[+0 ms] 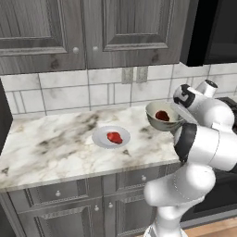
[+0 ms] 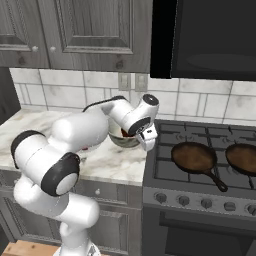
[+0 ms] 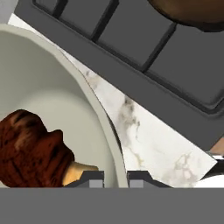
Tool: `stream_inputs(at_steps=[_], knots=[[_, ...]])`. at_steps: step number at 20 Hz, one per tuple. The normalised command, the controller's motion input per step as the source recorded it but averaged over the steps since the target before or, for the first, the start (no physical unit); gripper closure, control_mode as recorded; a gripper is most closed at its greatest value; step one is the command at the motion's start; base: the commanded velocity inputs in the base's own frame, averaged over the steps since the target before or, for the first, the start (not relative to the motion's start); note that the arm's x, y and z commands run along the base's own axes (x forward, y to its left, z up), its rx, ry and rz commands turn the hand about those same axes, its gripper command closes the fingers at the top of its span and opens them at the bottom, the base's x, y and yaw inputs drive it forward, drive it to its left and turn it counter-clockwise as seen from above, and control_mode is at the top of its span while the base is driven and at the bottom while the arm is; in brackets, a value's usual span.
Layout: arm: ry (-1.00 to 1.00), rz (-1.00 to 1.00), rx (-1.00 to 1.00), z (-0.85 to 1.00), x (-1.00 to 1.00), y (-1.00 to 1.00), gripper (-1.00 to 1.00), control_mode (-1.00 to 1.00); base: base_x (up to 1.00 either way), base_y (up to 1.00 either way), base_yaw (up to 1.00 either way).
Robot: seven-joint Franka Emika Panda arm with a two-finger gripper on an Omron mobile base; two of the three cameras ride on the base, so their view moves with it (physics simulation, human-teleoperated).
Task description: Place one of the steaks on the plate and the other in the bowl. Then place the bowl in the fridge.
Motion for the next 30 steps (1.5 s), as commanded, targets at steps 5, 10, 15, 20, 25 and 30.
stream_inputs(at_steps=[5,10,15,20,25,30], knots=[[0.05,-0.12,0.02,0.45,-0.66,0.00,1.00,-1.00,0.00,0.00,0.00],[0.01,-0.03,0.00,0.17,-0.96,0.01,1.00,-1.00,0.00,0.00,0.00],[0.00,0.00,0.00,0.00,-1.00,0.14,1.00,-1.00,0.00,0.00,0.00],[0.00,0.02,0.00,0.12,-1.00,0.45,1.00,-1.00,0.00,0.00,0.00],[0.00,0.03,-0.01,0.31,-0.94,0.50,1.00,-1.00,0.00,0.00,0.00],[0.00,0.07,0.00,0.15,-0.46,0.35,1.00,-1.00,0.00,0.00,0.00]])
